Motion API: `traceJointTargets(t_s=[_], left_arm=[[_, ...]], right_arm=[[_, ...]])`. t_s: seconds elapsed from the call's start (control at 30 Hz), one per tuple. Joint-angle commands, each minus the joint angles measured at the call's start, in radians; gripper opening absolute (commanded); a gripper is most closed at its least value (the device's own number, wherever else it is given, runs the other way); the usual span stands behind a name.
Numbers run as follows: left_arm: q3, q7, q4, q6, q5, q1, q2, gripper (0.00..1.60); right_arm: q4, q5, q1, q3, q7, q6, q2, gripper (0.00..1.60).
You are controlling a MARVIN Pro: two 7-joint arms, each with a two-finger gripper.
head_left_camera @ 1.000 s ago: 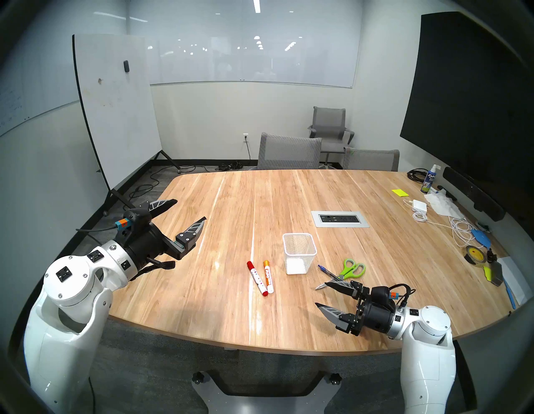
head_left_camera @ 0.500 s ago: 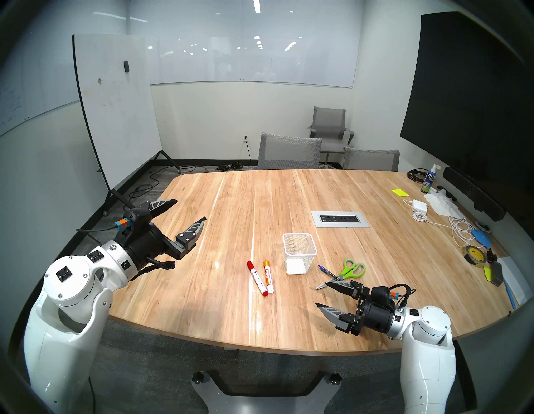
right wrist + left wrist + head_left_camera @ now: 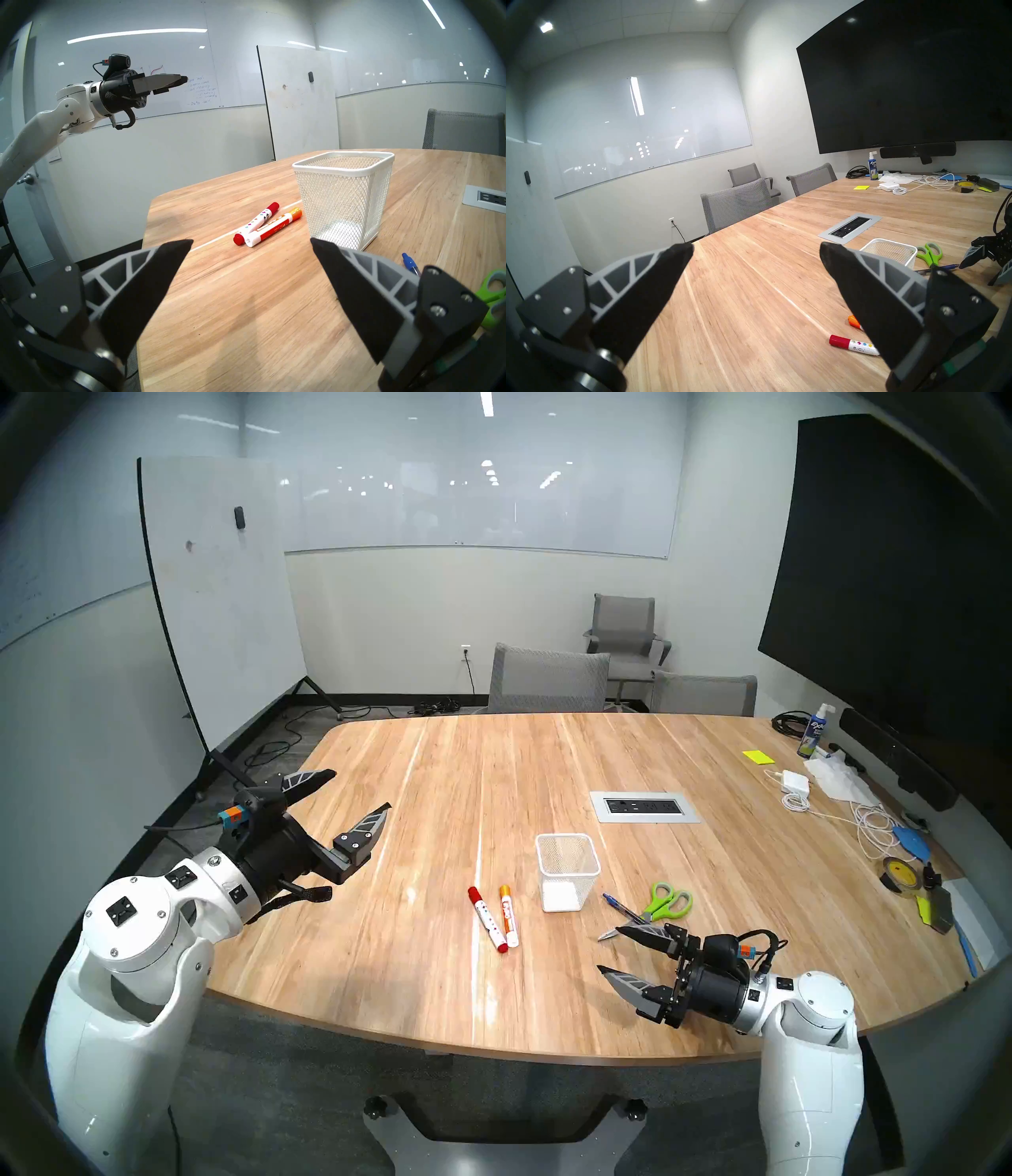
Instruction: Place the pen, the marker, and the scissors into the pen holder
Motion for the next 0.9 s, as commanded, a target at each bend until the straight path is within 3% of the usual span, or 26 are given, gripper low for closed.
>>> traceJointTargets(t_s=[0.0,0.87], left_arm=[[-0.002,-0.001,-0.014,0.000,0.000,-0.001,0.002,1.60],[-0.001,-0.010,-0.011,0.002,-0.004,-0.005,0.006,1.60]], right_arm=[[-0.011,0.008,0.005,-0.002,-0.001,0.000,0.001,1.60],[-0.011,0.007,0.005,-0.001,-0.001,0.000,0.000,1.60]])
